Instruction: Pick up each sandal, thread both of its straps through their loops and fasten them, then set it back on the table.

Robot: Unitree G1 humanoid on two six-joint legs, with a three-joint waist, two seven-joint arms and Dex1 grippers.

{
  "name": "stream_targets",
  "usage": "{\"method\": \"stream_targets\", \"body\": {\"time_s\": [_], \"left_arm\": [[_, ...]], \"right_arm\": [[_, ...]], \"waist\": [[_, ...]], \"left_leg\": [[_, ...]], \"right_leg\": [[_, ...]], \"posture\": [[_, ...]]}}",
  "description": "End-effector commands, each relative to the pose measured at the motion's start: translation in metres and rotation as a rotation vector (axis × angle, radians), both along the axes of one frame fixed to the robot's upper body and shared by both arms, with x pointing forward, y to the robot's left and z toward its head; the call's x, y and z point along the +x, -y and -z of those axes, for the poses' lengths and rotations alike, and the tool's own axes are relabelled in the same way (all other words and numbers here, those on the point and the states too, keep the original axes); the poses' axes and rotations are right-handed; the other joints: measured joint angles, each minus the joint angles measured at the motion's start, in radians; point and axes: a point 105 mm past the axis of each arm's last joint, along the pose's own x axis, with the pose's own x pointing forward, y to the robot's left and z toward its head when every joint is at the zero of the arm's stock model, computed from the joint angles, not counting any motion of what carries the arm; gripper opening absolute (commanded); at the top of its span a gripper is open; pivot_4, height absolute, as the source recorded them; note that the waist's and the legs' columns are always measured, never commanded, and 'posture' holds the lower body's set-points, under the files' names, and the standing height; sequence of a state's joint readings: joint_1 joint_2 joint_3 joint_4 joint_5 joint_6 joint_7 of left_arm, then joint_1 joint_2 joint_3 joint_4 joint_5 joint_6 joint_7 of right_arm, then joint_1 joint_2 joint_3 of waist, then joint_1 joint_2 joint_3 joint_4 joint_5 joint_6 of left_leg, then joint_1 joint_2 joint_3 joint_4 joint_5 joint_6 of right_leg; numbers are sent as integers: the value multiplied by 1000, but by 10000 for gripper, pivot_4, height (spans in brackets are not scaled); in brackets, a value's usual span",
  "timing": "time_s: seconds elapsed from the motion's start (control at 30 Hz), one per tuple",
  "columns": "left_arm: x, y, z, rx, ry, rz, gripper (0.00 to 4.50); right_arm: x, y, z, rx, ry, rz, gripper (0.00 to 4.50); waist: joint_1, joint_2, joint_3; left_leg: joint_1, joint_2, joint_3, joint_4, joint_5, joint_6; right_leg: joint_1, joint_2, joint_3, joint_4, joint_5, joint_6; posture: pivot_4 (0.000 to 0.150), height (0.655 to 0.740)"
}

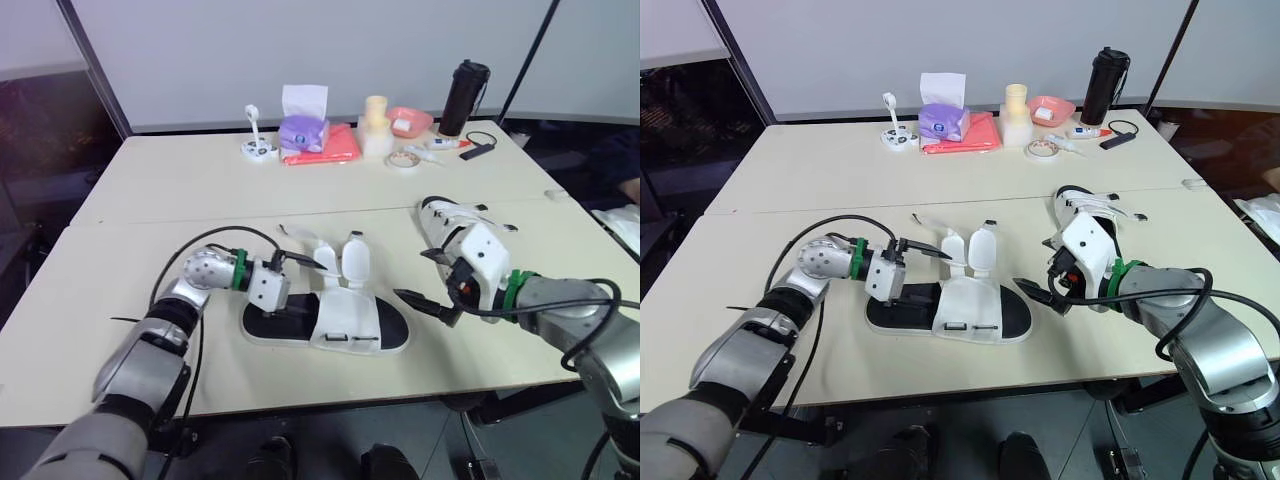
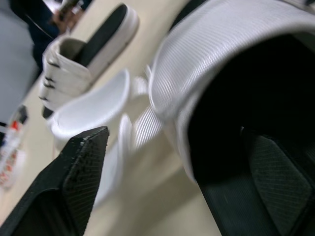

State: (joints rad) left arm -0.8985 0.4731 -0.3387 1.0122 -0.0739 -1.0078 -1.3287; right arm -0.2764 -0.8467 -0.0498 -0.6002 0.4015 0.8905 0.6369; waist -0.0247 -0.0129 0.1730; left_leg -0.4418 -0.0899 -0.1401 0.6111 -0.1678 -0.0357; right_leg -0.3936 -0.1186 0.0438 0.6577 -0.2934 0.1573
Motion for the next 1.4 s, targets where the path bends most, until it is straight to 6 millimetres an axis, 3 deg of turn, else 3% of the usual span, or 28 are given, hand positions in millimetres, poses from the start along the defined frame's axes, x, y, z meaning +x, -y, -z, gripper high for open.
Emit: {"method": "stream_targets", "body": {"time_s": [0.03,0.17,0.3,0.33,0.37,0.6,0.63,1.03,1.4], "left_arm": [[2,-21,-12,-66,-214,-98,44892],[1,-34,-31,-196,-458,-195,44892],[1,-39,-38,-291,-607,-283,44892],[3,-40,-38,-329,-644,-313,45000],[5,-40,-38,-361,-673,-341,45000],[23,-34,-37,-550,-837,-495,45000],[24,-33,-36,-565,-856,-509,45000],[33,-23,-37,-613,-882,-544,45000],[32,-13,-54,-638,-844,-503,45000]], "right_arm": [[1,-1,3,-48,39,-22,45000],[1,-4,11,-58,41,-49,45000],[2,-6,17,-52,39,-78,45000],[2,-7,21,-45,31,-89,39705],[2,-7,24,-37,22,-99,37605],[-4,-10,46,-12,-28,-157,2816],[-5,-10,49,-17,-34,-164,578],[-19,-29,72,24,-97,-289,578],[1,-39,86,117,-76,-317,578]], "waist": [[-2,0,0],[-2,0,1],[7,0,1],[8,0,1],[8,0,1],[11,0,1],[10,0,1],[12,0,1],[7,0,1]], "left_leg": [[0,0,0,0,0,0],[-1,1,-1,1,0,0],[0,2,-1,1,0,0],[0,2,-1,1,0,0],[0,2,-1,1,0,0],[0,1,-1,1,0,0],[0,1,-1,1,0,0],[0,1,-1,1,0,0],[1,1,-1,0,0,-1]], "right_leg": [[0,0,0,0,0,0],[0,0,0,1,0,0],[1,0,0,1,0,0],[1,0,0,1,0,0],[1,0,0,1,0,0],[1,0,0,0,0,0],[1,0,0,0,0,0],[1,0,0,0,0,0],[1,0,0,0,0,0]], "posture": [[1500,7344],[1500,7344],[1500,7344],[1500,7344],[1500,7344],[1500,7344],[1500,7344],[1500,7344],[1500,7344]]}}
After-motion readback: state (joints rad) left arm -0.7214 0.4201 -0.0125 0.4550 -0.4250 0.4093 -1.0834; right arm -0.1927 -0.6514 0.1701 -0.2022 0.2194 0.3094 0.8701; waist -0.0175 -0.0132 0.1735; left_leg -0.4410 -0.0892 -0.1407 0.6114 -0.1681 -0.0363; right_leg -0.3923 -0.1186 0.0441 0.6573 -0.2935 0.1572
